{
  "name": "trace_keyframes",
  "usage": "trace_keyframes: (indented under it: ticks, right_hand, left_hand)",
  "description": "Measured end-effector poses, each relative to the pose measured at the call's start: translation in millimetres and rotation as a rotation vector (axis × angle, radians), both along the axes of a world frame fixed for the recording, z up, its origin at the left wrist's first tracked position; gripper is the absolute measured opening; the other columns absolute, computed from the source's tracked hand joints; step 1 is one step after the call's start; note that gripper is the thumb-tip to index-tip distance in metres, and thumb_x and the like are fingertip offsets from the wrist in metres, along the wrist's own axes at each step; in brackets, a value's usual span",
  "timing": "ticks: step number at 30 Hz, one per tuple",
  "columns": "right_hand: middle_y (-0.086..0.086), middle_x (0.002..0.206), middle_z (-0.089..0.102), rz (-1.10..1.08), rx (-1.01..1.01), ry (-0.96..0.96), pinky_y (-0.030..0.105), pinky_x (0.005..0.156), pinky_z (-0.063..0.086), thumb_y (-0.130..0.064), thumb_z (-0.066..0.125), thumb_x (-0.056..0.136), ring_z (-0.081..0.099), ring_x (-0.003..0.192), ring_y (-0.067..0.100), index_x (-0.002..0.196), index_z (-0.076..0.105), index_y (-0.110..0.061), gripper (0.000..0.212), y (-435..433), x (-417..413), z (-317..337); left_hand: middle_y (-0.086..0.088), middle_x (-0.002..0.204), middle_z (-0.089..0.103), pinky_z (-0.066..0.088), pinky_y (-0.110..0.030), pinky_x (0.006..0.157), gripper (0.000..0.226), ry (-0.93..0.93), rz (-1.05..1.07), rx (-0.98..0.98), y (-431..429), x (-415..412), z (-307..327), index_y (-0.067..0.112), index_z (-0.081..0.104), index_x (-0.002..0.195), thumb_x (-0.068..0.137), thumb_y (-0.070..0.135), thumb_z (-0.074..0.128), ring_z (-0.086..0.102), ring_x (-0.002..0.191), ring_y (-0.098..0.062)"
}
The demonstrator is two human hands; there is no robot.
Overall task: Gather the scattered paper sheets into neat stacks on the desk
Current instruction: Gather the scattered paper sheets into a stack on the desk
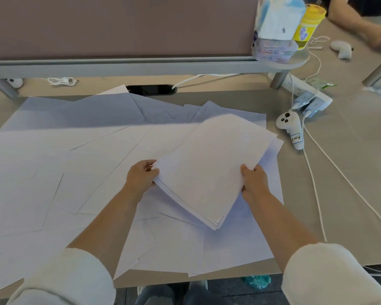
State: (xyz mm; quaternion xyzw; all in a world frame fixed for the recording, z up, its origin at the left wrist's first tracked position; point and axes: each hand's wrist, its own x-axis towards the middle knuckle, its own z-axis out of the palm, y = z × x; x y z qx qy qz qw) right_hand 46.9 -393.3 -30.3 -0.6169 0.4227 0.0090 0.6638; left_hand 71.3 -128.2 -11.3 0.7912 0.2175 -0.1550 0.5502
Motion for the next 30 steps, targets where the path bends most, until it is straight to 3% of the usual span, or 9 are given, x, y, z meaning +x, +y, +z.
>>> trace_keyframes:
  ticks: [1, 3, 5, 10, 14, 18, 22, 27, 30]
  right_hand:
    - [0.009, 0.087, 0.053, 0.020, -0.073, 0.029, 0.040, 0.073, 0.049, -0.016, 0.050, 0.095, 0.049, 0.075, 0.023, 0.097, 0.051, -0.011, 0.006, 2.0, 3.1, 1.9]
    - [0.013, 0.070, 0.041, 0.084, -0.240, 0.103, 0.032, 0.056, 0.034, -0.015, 0.048, 0.093, 0.037, 0.062, 0.022, 0.072, 0.041, -0.008, 0.023, 5.9, 7.8, 2.5]
    - [0.006, 0.058, 0.026, 0.105, -0.314, 0.130, 0.027, 0.050, 0.020, -0.011, 0.047, 0.091, 0.023, 0.052, 0.018, 0.059, 0.025, -0.013, 0.039, 11.3, 11.6, 3.8]
    - [0.004, 0.055, 0.023, 0.088, -0.248, 0.129, 0.027, 0.051, 0.017, -0.010, 0.049, 0.088, 0.020, 0.051, 0.017, 0.056, 0.020, -0.017, 0.044, 20.5, 19.5, 5.6]
    - [0.005, 0.055, 0.026, 0.072, -0.211, 0.136, 0.027, 0.052, 0.018, -0.011, 0.051, 0.088, 0.022, 0.052, 0.018, 0.055, 0.022, -0.017, 0.045, 21.6, 23.2, 5.3]
    - [0.005, 0.058, 0.031, 0.036, -0.163, 0.128, 0.027, 0.052, 0.023, -0.013, 0.051, 0.089, 0.027, 0.054, 0.018, 0.057, 0.025, -0.017, 0.041, 21.1, 25.2, 2.3]
    - [0.009, 0.078, 0.050, -0.013, -0.107, 0.099, 0.030, 0.060, 0.036, -0.021, 0.050, 0.090, 0.045, 0.068, 0.023, 0.086, 0.047, -0.015, 0.007, 27.2, 26.8, 0.8]
    - [0.014, 0.102, 0.052, 0.081, -0.044, 0.173, 0.033, 0.065, 0.039, -0.025, 0.052, 0.092, 0.050, 0.080, 0.025, 0.137, 0.031, -0.014, 0.051, 31.7, 26.7, -0.7]
    - [0.019, 0.121, 0.051, 0.146, -0.104, 0.173, 0.033, 0.067, 0.038, -0.012, 0.047, 0.093, 0.046, 0.084, 0.024, 0.146, 0.021, -0.010, 0.059, 30.9, 26.4, -0.6]
  left_hand:
    - [-0.010, 0.102, 0.061, 0.054, -0.035, 0.077, 0.034, -0.023, -0.009, 0.058, 1.9, 0.4, -1.5, 0.004, 0.057, 0.121, 0.087, 0.004, 0.057, 0.060, 0.095, -0.027]
    - [-0.011, 0.110, 0.062, 0.049, -0.036, 0.089, 0.036, -0.037, -0.064, 0.221, 3.3, 0.5, -3.9, 0.005, 0.057, 0.122, 0.087, 0.007, 0.058, 0.059, 0.105, -0.029]
    - [-0.012, 0.112, 0.061, 0.043, -0.028, 0.083, 0.040, -0.025, -0.134, 0.332, 3.6, 3.2, -5.3, 0.003, 0.054, 0.127, 0.087, 0.011, 0.057, 0.058, 0.103, -0.029]
    - [-0.014, 0.136, 0.045, 0.045, -0.036, 0.093, 0.064, 0.064, -0.211, 0.411, 7.6, 14.6, -8.8, 0.007, 0.036, 0.141, 0.085, 0.024, 0.061, 0.051, 0.119, -0.032]
    - [-0.014, 0.131, 0.041, 0.040, -0.038, 0.097, 0.054, 0.093, -0.272, 0.606, 9.6, 14.9, -9.4, 0.010, 0.044, 0.134, 0.085, 0.031, 0.058, 0.040, 0.123, -0.033]
    - [-0.013, 0.133, 0.038, 0.039, -0.040, 0.098, 0.054, 0.038, -0.290, 0.564, 11.3, 17.2, -13.4, 0.010, 0.044, 0.132, 0.084, 0.027, 0.062, 0.040, 0.123, -0.033]
    - [-0.012, 0.133, 0.040, 0.041, -0.039, 0.098, 0.057, -0.019, -0.298, 0.526, 13.5, 18.6, -15.7, 0.013, 0.045, 0.133, 0.082, 0.029, 0.066, 0.042, 0.122, -0.031]
    - [-0.004, 0.151, 0.016, 0.028, -0.041, 0.110, 0.118, -0.050, -0.733, 0.723, 14.6, 12.2, -9.0, 0.016, 0.016, 0.147, 0.058, 0.063, 0.076, 0.018, 0.137, -0.029]
    - [-0.002, 0.157, -0.002, 0.015, -0.041, 0.116, 0.131, -0.056, -0.930, 0.818, 17.7, 12.7, -9.3, 0.020, -0.001, 0.150, 0.055, 0.066, 0.075, 0.002, 0.144, -0.028]
